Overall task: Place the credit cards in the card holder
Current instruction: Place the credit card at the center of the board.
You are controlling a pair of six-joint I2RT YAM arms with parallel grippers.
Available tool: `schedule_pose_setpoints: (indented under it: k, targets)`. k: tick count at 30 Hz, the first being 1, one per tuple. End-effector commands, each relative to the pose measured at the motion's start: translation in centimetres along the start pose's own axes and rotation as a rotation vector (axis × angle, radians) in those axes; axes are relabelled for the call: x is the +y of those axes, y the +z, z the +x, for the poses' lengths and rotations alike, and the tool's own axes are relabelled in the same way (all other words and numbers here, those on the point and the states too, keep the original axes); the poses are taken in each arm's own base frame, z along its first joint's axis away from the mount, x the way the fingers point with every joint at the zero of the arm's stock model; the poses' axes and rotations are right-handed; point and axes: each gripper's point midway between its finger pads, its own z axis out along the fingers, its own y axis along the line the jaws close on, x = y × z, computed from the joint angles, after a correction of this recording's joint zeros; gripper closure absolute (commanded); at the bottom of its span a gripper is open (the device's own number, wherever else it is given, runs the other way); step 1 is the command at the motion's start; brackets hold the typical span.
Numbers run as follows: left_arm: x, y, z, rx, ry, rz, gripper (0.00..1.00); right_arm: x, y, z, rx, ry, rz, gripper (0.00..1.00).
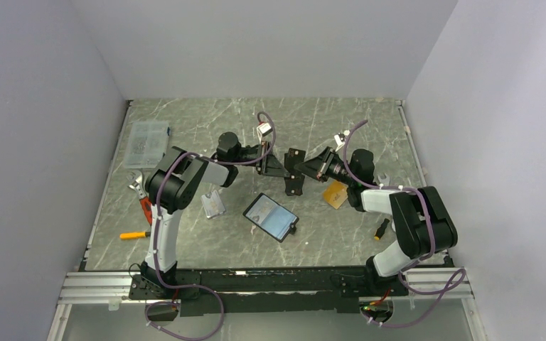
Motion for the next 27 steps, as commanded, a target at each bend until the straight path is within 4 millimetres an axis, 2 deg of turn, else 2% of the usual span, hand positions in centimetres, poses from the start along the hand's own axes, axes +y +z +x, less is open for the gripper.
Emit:
schedule_pose_setpoints:
  k: [1, 9, 15, 18, 23, 27]
  targets:
    - [-3.5, 0.3, 0.9, 0.083, 0.158, 0.074, 0.82, -3.4, -0.4, -1.9, -0.121, -0.017, 0.142, 0.92]
    - [-3.7, 0.3, 1.1, 0.096, 0.162, 0.073, 0.83, -3.8, -0.8, -2.0, -0.127, -0.029, 0.176, 0.88]
    - [-2.9, 0.2, 1.0, 0.097, 0.147, 0.049, 1.0, -3.4, -0.9, -2.2, -0.134, -0.035, 0.168, 0.88]
    - [-2.2, 0.0, 0.9, 0.088, 0.136, 0.025, 1.0, -3.4, -1.0, -2.2, -0.132, -0.034, 0.171, 0.88]
    - [0.2, -0.6, 0.3, 0.066, 0.109, -0.084, 1.0, -3.3, -1.5, -2.4, -0.142, -0.034, 0.174, 0.91]
    - [3.4, -1.2, 0.1, 0.078, 0.098, -0.241, 1.0, -3.1, -2.4, -2.5, -0.154, -0.038, 0.177, 0.99]
